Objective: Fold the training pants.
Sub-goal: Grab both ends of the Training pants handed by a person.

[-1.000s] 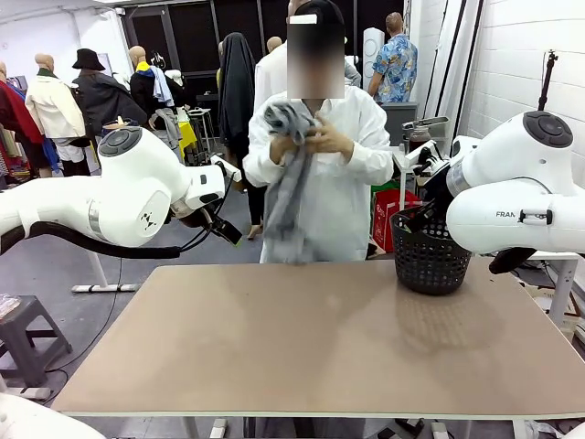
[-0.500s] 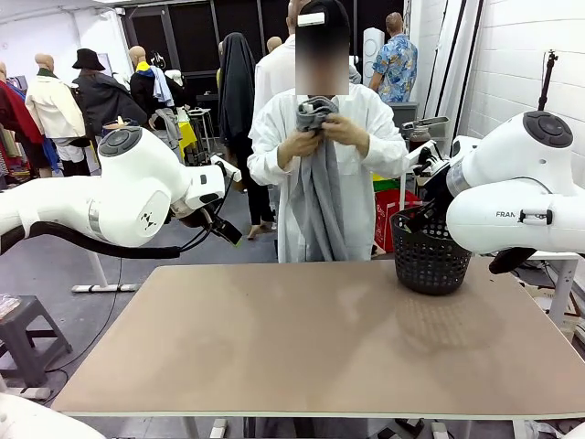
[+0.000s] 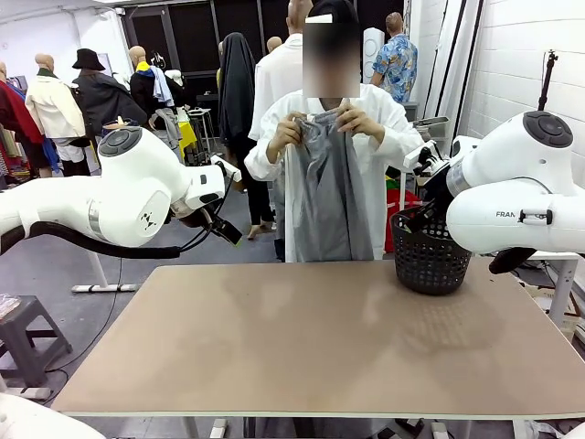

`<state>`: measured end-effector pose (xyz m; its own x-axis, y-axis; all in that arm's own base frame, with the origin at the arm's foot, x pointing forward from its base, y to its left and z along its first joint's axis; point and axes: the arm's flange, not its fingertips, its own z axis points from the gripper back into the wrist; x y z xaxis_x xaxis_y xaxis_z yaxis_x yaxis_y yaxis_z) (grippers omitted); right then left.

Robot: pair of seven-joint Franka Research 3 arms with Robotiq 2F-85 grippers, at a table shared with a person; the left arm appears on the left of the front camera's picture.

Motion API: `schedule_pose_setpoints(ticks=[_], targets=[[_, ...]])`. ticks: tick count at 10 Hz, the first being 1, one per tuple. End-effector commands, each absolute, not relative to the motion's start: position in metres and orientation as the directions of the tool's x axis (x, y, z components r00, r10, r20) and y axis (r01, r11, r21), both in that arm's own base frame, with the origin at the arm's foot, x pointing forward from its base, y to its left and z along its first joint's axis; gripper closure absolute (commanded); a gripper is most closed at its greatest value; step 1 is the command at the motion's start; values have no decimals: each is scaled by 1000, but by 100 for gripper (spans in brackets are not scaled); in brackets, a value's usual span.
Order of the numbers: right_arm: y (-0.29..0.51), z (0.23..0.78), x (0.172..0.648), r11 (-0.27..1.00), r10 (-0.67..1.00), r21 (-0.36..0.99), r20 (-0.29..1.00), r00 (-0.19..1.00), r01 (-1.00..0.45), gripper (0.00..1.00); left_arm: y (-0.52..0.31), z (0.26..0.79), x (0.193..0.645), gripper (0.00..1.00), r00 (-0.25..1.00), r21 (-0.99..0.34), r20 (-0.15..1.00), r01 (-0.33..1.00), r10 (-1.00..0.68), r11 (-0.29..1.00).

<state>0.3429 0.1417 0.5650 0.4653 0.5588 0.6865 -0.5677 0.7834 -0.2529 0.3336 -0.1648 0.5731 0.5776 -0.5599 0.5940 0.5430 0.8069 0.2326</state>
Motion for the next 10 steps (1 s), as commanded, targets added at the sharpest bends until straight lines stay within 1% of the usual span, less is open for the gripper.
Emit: schedule_pose_setpoints(ticks=[1, 10], targets=[[142, 565, 343, 783, 559, -254, 688, 462, -568, 0, -165, 573, 336, 0, 571, 235, 602, 541, -558, 808], [142, 565, 343, 783, 559, -254, 688, 462, -568, 0, -165, 573, 336, 0, 571, 235, 602, 541, -558, 808]])
